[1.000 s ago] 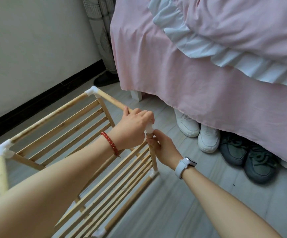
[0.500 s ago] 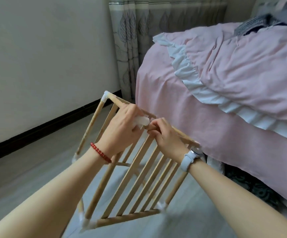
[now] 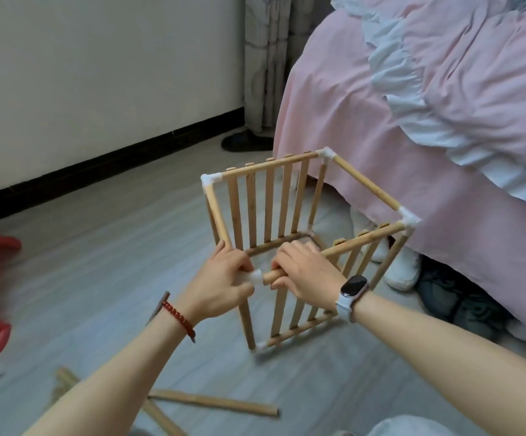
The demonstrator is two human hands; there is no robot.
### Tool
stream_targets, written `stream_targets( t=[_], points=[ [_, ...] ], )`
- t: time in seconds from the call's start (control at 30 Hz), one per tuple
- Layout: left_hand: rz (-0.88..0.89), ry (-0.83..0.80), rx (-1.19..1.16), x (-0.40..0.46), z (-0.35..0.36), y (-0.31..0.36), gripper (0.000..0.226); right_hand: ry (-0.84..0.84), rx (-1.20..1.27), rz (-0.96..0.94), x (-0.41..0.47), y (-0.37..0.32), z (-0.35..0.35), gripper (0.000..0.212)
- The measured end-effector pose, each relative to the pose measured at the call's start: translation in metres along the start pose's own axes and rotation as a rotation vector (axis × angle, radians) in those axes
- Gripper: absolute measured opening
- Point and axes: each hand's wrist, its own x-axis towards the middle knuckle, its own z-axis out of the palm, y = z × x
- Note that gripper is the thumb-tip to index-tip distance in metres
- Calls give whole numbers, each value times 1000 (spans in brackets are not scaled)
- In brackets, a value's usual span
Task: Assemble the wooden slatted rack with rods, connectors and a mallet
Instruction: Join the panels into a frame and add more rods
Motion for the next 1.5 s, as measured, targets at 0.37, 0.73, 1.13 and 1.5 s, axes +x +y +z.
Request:
stream_targets(
  t=[0.37, 0.73, 1.13, 1.5],
  points=[
    [-374, 423, 82, 11, 42, 1, 28, -262, 93, -13, -16, -18, 15, 37],
    [-631, 354, -62, 5, 46, 7, 39, -144, -49, -103, -22, -17, 29, 32],
    [-641, 420, 122, 5, 52, 7, 36, 214, 22, -179, -20, -8, 54, 39],
    [-615, 446, 123, 0, 58, 7, 30, 234, 109, -126, -28, -21, 57, 40]
  ],
)
